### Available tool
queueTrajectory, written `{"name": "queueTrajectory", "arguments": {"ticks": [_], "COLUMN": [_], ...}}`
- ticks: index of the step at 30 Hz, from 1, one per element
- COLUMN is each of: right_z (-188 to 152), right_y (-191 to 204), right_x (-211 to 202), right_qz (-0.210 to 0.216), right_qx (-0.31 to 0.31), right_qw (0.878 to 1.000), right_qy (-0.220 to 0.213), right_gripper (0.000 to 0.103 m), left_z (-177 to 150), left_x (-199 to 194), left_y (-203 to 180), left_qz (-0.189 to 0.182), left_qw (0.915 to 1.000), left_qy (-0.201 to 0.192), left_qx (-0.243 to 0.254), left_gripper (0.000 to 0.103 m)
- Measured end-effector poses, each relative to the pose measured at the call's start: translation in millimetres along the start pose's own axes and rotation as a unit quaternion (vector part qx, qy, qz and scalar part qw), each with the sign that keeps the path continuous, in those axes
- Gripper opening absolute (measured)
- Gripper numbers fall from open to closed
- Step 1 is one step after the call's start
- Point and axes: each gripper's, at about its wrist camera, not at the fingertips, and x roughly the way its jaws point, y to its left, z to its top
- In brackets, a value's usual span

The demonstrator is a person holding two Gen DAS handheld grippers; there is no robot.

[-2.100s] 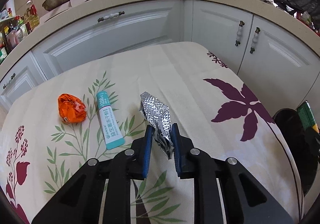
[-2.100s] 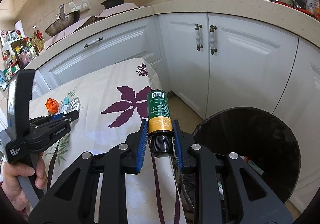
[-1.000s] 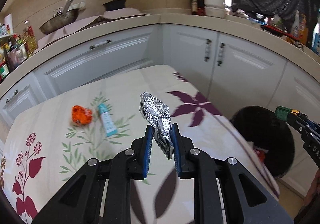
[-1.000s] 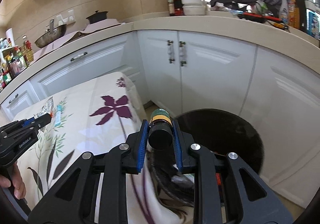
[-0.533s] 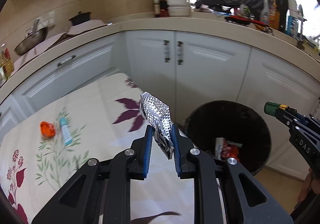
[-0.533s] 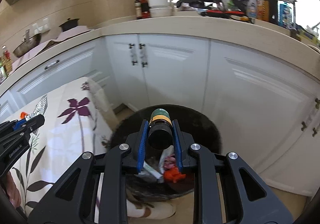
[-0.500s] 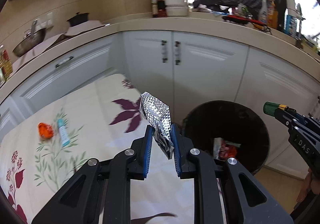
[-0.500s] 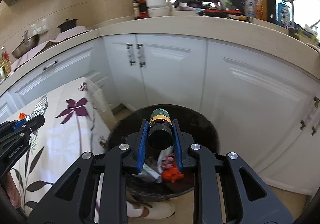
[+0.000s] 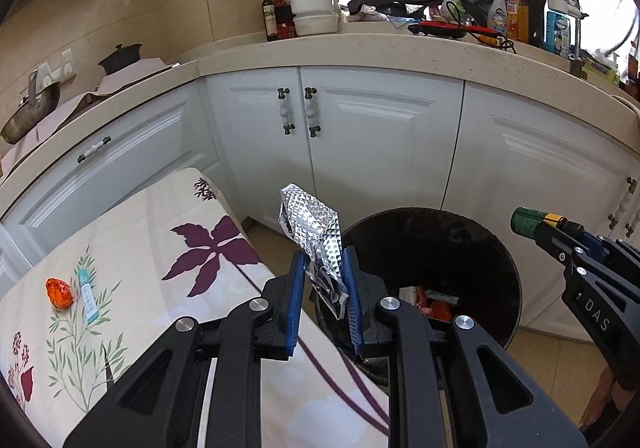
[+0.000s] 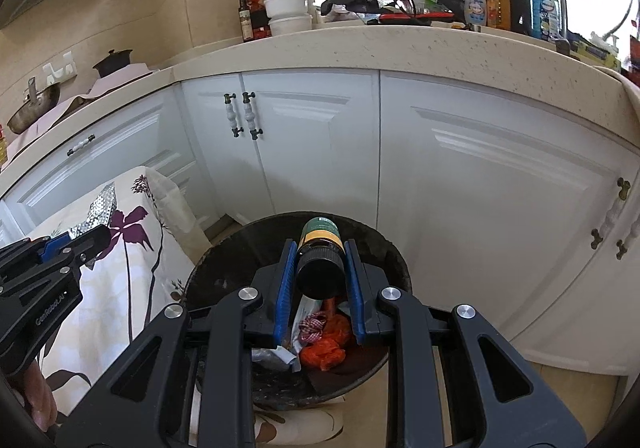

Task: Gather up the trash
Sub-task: 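Carry the foil wrapper and bottle over the black bin with both tools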

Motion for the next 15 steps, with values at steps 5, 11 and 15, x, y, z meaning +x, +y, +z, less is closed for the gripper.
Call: {"name": "queueTrajectory", "arguments": {"ticks": [5, 11, 15], "right_z": [0, 1, 3], "right_y": [-1, 1, -1], "right_x": [3, 6, 12], "right_qz": [-0.003, -0.004, -0.009], "right_qx": [0.003, 0.002, 0.006], "right_qw": [1.0, 1.0, 1.0], "right_qy": [-0.002, -0.004, -0.011], "right_gripper": [0.023, 0.023, 0.023], "left_z": [1, 3, 6], "left_x": [5, 12, 20], "left_y": [-3, -8, -12], "left_qz": [0.0, -0.003, -0.006], "left_qw": [1.0, 1.0, 1.0], "left_qy": [0.0, 0.0, -0.004], "left_qx": [0.001, -0.003, -0.006], "left_gripper": [0.02, 0.02, 0.021]}}
